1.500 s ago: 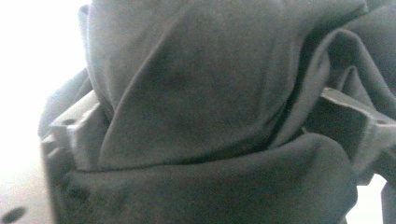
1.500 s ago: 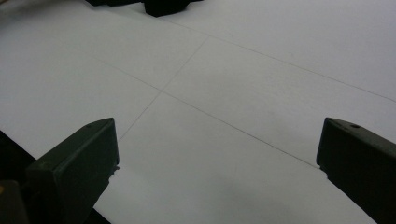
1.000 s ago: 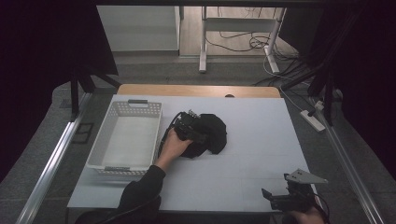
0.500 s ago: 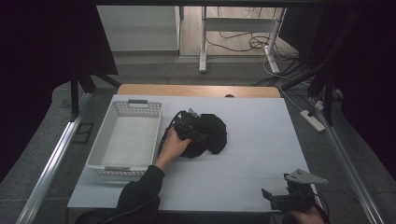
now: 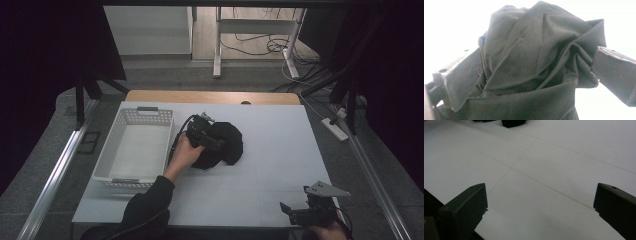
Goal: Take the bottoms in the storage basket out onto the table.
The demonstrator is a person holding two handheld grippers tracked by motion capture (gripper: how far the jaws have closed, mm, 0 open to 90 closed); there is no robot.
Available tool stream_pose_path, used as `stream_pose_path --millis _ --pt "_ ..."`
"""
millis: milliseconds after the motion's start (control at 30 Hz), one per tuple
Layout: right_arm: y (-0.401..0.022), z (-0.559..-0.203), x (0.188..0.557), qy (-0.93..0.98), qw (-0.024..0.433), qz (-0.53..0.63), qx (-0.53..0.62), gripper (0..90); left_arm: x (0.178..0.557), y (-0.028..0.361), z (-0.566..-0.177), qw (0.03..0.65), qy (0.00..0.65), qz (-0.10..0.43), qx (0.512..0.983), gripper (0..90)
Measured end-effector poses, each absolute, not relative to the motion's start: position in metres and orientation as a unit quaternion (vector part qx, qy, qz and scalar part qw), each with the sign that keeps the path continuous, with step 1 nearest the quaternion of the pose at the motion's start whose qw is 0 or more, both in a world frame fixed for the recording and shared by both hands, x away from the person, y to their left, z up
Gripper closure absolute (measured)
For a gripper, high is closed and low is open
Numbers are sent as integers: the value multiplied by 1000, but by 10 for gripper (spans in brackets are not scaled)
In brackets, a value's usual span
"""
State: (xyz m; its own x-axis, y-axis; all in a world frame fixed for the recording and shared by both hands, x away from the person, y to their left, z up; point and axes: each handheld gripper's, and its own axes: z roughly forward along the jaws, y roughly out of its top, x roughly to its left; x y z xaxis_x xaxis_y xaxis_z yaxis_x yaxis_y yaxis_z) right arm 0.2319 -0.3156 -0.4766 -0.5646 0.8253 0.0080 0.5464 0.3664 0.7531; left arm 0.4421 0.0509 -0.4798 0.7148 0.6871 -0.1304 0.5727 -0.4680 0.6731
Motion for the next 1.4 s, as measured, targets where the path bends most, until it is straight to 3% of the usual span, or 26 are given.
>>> stream_pose_path --millis 1400 --pt "-319 -477 235 798 173 374 440 0 424 115 -442 428 365 65 825 0"
